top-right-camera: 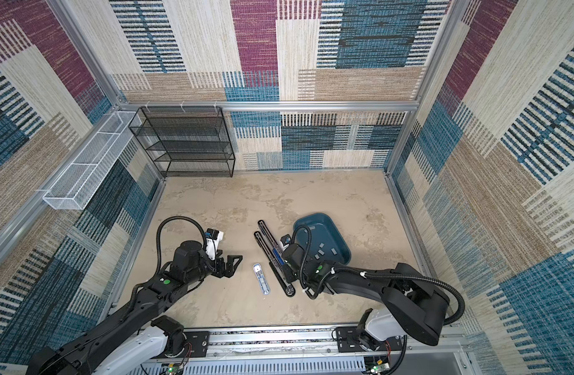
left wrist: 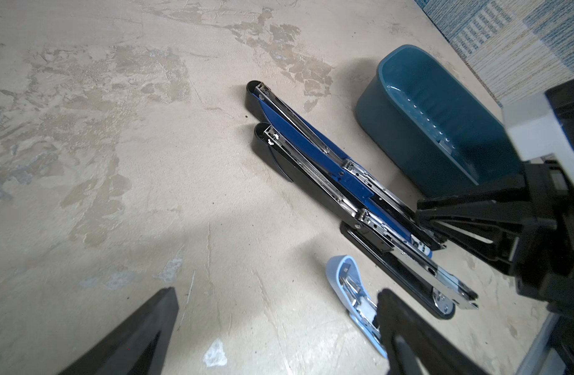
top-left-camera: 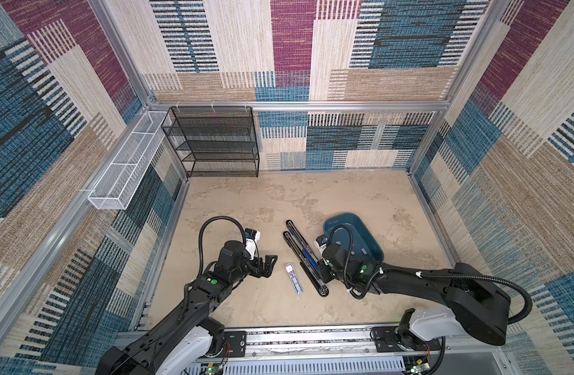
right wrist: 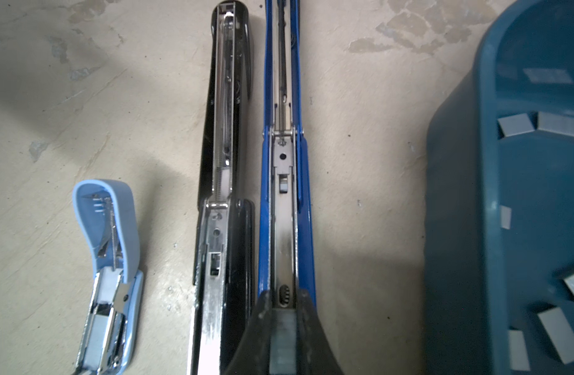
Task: Load the staples into the stapler
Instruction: 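Press the strip down along the blue stapler's channel with the right gripper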
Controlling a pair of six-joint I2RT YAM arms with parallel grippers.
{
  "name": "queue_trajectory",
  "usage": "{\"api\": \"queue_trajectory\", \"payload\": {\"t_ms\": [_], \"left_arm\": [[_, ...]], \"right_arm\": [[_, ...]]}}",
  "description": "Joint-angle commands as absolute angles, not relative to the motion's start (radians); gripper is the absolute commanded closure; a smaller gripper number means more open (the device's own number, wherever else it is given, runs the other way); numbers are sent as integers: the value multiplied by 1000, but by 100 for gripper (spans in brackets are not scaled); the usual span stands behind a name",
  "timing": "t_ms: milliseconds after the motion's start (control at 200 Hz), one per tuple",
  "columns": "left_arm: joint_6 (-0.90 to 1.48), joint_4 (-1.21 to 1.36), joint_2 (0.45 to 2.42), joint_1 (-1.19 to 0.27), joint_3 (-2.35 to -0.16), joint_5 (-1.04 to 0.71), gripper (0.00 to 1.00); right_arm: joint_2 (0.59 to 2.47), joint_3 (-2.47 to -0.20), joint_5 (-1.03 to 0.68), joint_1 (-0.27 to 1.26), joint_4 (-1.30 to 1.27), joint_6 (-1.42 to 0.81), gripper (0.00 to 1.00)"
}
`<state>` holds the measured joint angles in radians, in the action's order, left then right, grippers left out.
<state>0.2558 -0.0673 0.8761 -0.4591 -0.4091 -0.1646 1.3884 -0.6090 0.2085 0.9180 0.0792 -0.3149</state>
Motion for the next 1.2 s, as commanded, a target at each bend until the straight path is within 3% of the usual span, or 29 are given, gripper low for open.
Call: {"api": "queue_trajectory", "payload": {"t_ms": [0,761,1192], "left_arm": [[244,-37,876,-458,-410,-176,1],[244,-36,877,-458,-411,-179,1],[243,-37,877,-458,-411,-179,1]], "right_arm": [[1379,-616,203,920,92,-339,94],[1349,-601,210,927,157,-396,94],[1335,-591,217,929,161,-405,77]]}}
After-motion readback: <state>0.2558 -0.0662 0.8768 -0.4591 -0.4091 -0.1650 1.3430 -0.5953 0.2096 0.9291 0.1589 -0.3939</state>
